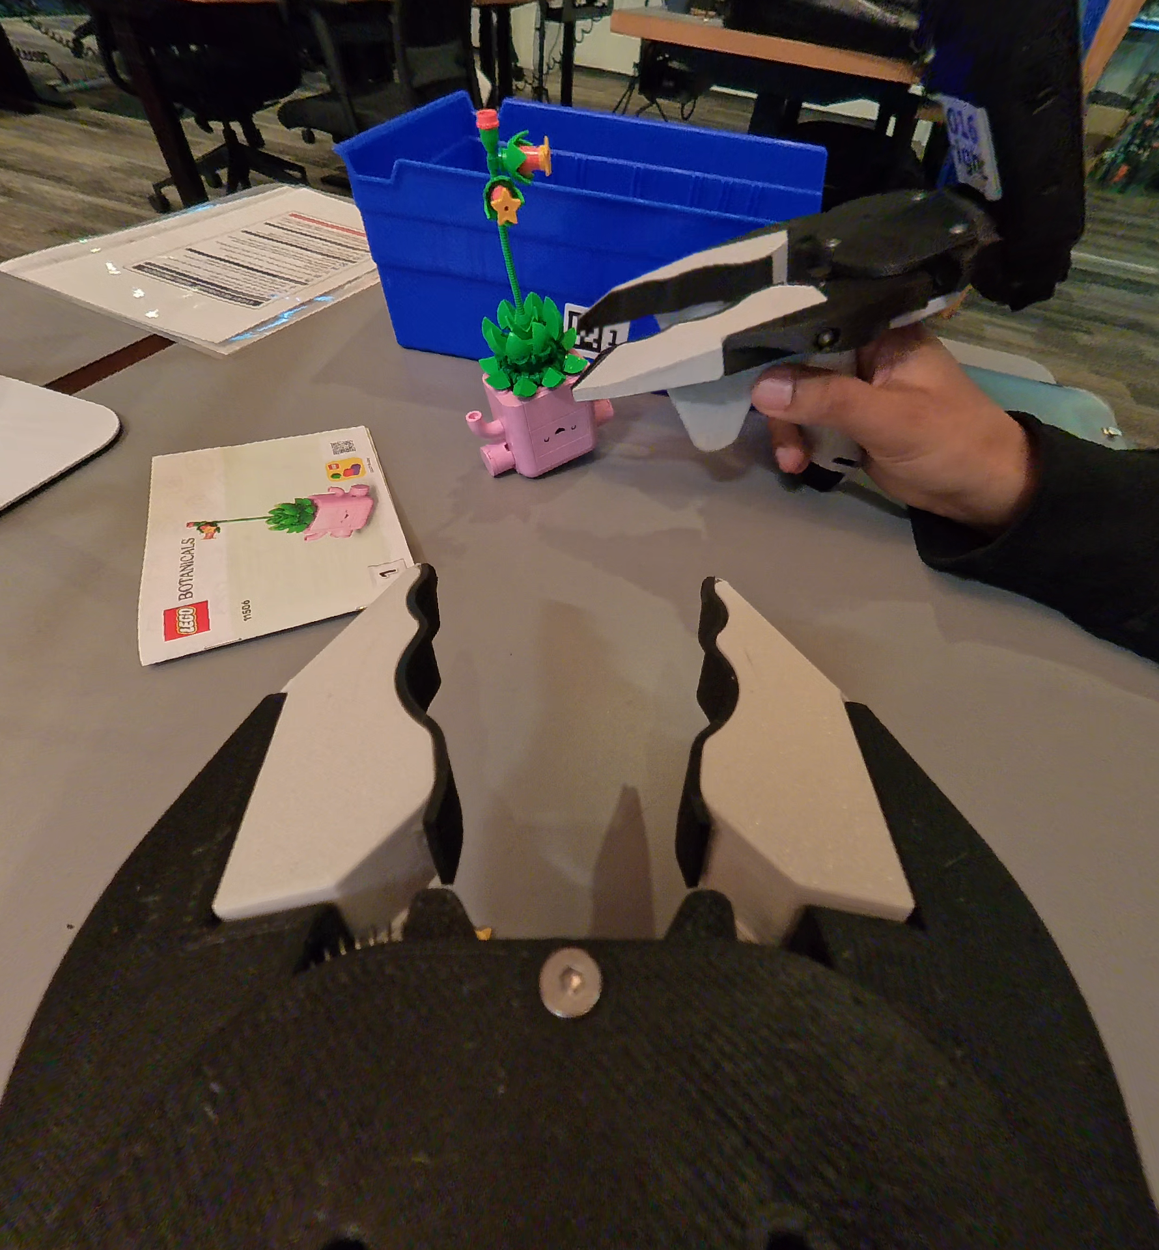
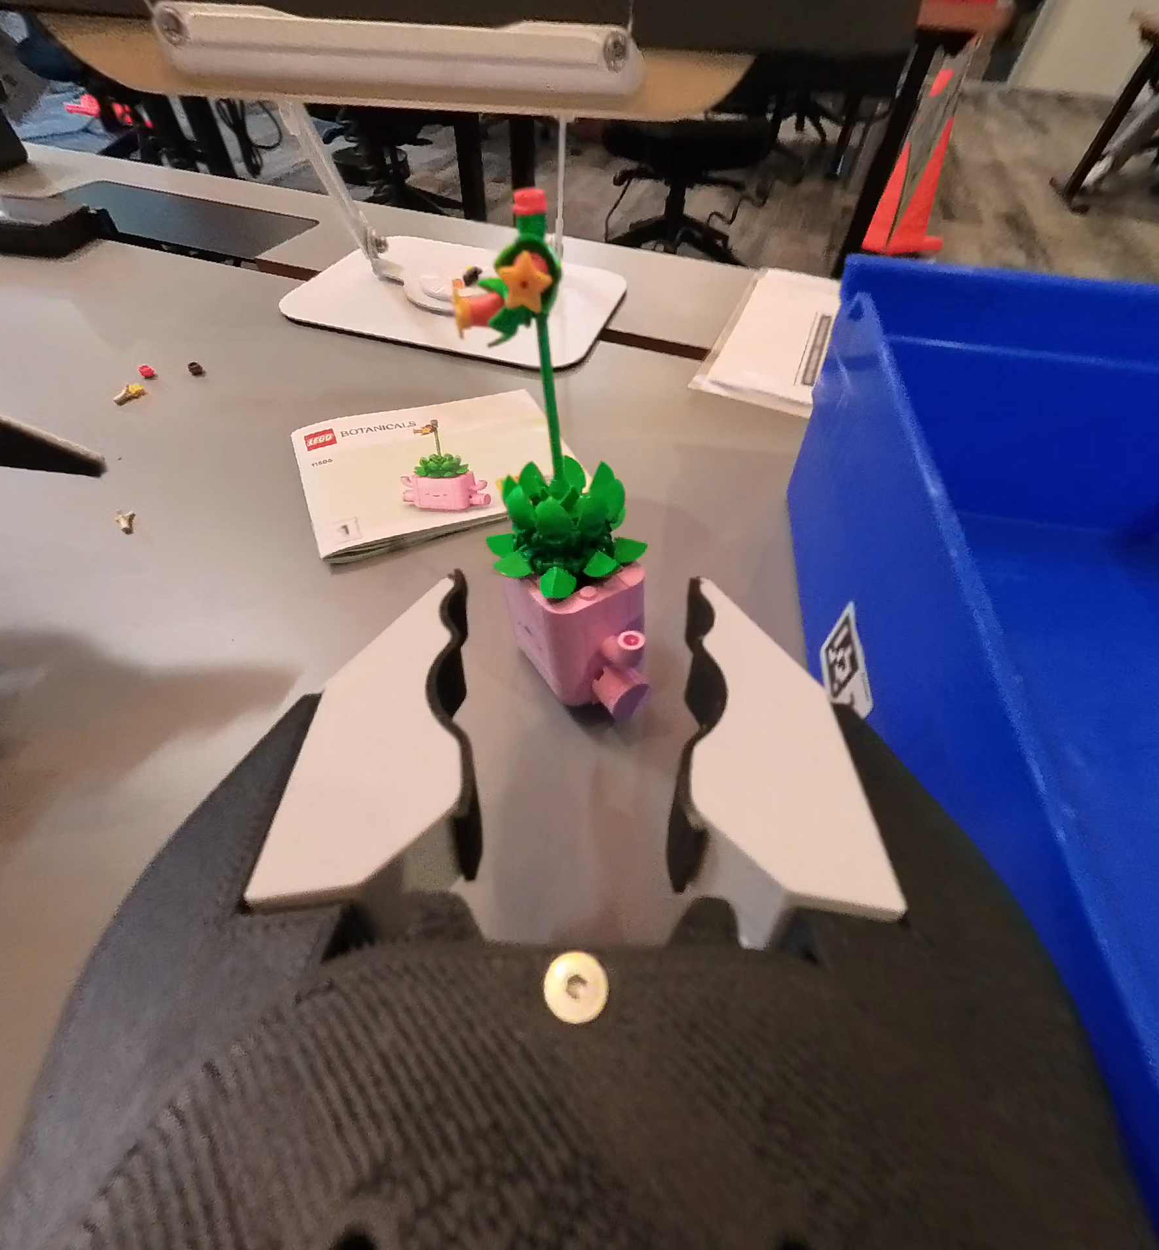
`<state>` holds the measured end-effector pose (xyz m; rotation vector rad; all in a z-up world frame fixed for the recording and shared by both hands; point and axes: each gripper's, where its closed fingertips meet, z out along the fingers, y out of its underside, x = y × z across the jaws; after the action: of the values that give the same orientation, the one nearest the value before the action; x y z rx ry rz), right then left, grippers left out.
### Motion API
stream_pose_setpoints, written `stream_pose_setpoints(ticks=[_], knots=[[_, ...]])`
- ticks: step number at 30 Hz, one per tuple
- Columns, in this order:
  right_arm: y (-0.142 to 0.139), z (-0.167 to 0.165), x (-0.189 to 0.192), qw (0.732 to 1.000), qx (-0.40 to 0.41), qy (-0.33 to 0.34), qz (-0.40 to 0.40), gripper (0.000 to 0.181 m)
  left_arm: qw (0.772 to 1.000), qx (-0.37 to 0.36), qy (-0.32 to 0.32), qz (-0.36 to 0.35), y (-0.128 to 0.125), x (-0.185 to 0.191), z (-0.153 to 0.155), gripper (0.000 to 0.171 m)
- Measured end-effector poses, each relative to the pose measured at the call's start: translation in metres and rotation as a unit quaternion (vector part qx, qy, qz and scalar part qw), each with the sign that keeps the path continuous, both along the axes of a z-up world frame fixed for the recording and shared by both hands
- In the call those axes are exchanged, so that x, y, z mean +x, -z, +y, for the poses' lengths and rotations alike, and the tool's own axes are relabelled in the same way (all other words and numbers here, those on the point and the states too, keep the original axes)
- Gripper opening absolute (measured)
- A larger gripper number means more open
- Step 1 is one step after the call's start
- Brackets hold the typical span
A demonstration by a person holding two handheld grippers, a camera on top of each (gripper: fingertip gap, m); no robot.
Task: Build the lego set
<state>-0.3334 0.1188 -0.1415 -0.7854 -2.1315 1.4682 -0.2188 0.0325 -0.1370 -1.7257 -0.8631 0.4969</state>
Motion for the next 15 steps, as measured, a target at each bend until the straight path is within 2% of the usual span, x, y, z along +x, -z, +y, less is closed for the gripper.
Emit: stream_pose_setpoints(ticks=[4, 15], knots=[[-0.0039, -0.0024, 0.0019, 0.999, 0.014, -0.004, 0.036, 0.069, 1.000, -0.002, 0.000, 0.000, 0.0002, 0.0000, 0.0003, 0.076], [-0.0031, -0.0045, 0.0040, 0.998, 0.033, -0.003, 0.055, 0.074, 1.000, -0.001, 0.000, 0.000, 0.0002, -0.0002, 0.0002, 0.076]])
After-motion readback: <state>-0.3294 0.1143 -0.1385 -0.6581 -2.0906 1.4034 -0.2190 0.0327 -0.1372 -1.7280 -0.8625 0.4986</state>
